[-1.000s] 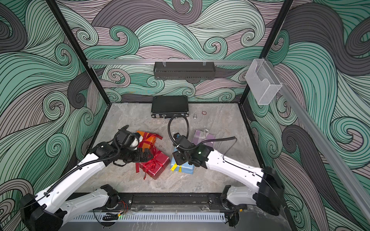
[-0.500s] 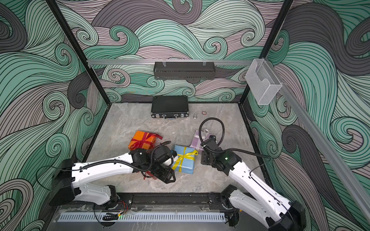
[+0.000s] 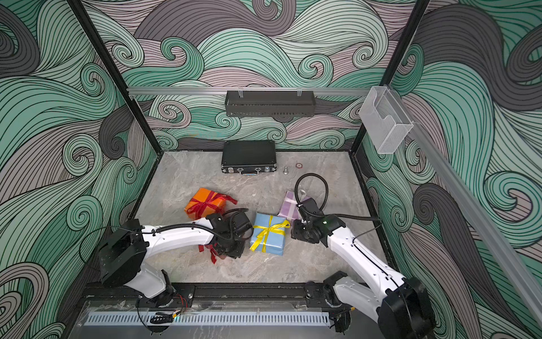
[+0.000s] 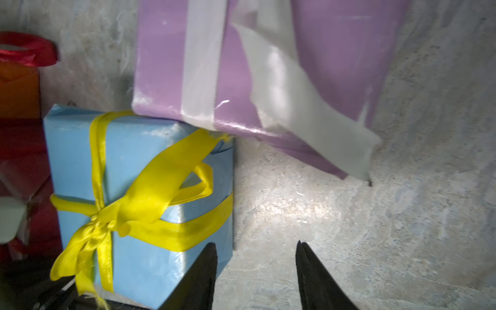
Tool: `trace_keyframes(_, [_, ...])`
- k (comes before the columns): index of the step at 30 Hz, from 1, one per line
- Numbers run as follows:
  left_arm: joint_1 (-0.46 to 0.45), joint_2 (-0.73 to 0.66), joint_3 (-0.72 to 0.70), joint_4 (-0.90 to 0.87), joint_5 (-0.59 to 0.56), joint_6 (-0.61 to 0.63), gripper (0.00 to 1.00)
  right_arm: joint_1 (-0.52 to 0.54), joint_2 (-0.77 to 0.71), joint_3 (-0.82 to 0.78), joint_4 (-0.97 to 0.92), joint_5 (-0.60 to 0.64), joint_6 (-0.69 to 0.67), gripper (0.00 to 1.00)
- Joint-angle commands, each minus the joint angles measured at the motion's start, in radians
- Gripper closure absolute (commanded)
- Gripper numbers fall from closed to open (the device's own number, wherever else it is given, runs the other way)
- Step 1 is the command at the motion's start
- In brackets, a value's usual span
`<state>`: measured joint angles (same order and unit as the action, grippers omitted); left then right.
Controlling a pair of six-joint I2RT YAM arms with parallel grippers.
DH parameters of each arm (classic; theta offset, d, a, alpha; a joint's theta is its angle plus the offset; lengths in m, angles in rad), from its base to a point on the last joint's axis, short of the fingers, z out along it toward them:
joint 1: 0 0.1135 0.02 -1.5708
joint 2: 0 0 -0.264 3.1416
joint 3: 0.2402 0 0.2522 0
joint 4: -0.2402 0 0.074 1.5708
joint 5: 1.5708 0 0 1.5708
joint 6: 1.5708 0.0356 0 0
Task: Untie the ribbon bows on the gift boxes
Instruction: Adjust the gift box at the center of the board.
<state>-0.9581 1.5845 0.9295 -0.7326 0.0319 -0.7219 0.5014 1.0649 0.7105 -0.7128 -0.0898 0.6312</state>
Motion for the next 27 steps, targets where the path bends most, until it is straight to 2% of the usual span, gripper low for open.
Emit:
trace_keyframes(1, [0.074,-0.012,-0.031,-0.016,-0.102,-0.074,0.84,0.015,0.010,-0.003,0.028,-0.093,-0.047,0.51])
trace_keyframes(4, [0.142,-0.051,-0.072,0.023,-0.103,-0.096,0.86,0.048,0.050,0.006,0.040,-0.113,-0.064,0.55])
trace_keyframes(7, [0.183,-0.079,-0.078,0.038,-0.109,-0.099,0.85,0.080,0.110,0.039,0.036,-0.082,-0.079,0.57])
trace_keyframes(10, [0.217,-0.078,-0.043,0.037,-0.072,-0.066,0.78,0.098,0.165,0.085,0.033,-0.059,-0.100,0.57])
trace_keyframes(16, [0.297,-0.140,0.034,0.053,0.123,-0.015,0.52,0.142,0.286,0.175,0.061,-0.036,-0.156,0.64])
trace_keyframes(22, [0.305,-0.217,0.073,0.042,0.219,0.024,0.46,0.147,0.384,0.248,0.078,0.024,-0.165,0.63])
trace_keyframes(25, [0.297,-0.281,0.035,0.050,0.269,0.099,0.38,0.147,0.419,0.282,0.088,0.022,-0.170,0.63])
trace_keyframes(27, [0.260,-0.320,0.012,0.048,0.278,0.119,0.33,0.147,0.439,0.301,0.094,0.021,-0.179,0.62])
